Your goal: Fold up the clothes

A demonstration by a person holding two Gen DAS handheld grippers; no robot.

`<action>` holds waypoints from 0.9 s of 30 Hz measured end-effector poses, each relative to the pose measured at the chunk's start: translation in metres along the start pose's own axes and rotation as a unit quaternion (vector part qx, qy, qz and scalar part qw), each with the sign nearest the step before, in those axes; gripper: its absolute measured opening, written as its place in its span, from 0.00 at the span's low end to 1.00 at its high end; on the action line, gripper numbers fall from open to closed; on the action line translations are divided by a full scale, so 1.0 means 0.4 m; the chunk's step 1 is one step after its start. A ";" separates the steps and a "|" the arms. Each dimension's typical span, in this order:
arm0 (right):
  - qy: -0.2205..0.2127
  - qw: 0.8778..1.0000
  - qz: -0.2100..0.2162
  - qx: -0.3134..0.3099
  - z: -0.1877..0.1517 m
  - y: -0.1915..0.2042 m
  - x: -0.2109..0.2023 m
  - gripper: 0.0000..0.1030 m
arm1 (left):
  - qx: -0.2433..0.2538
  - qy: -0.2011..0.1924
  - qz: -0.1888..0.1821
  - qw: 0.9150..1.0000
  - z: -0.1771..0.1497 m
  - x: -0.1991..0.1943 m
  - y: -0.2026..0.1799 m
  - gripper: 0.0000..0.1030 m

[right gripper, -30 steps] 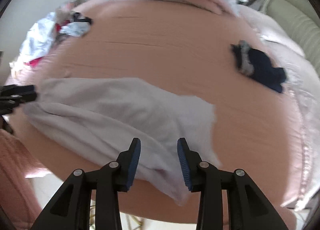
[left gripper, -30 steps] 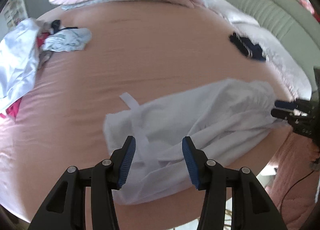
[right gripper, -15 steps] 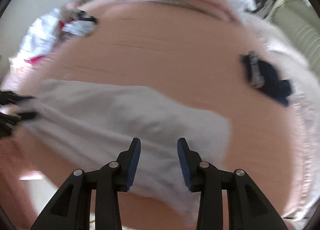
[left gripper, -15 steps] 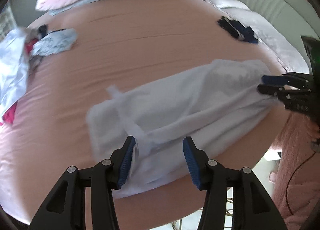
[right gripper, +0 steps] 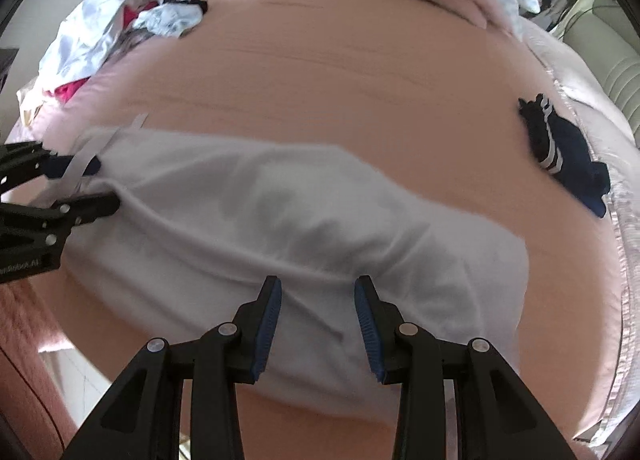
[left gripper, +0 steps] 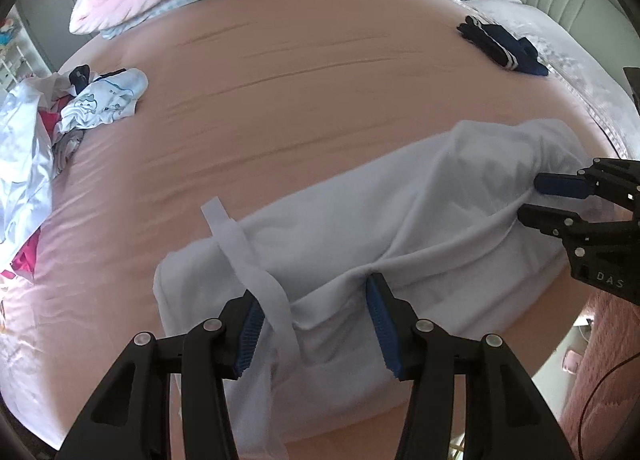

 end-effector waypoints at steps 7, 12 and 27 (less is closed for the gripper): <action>0.002 1.000 -0.014 -0.014 0.005 0.004 0.023 0.37 | 0.004 0.003 0.010 1.000 -0.009 -0.002 -0.022 0.46; 0.020 0.999 -0.003 -0.032 -0.024 -0.005 0.031 0.37 | 0.011 0.015 0.006 1.000 -0.024 -0.009 -0.029 0.46; 0.046 0.997 0.065 -0.013 -0.120 -0.091 -0.057 0.40 | 0.012 0.024 -0.030 0.999 -0.126 -0.120 -0.021 0.46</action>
Point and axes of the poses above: each gripper's, at about its wrist camera, not at the fingertips, and x roughly the way its jaws point, y to its left, z to its top, the point moved 1 cm from there along x, roughly the way its jaws point
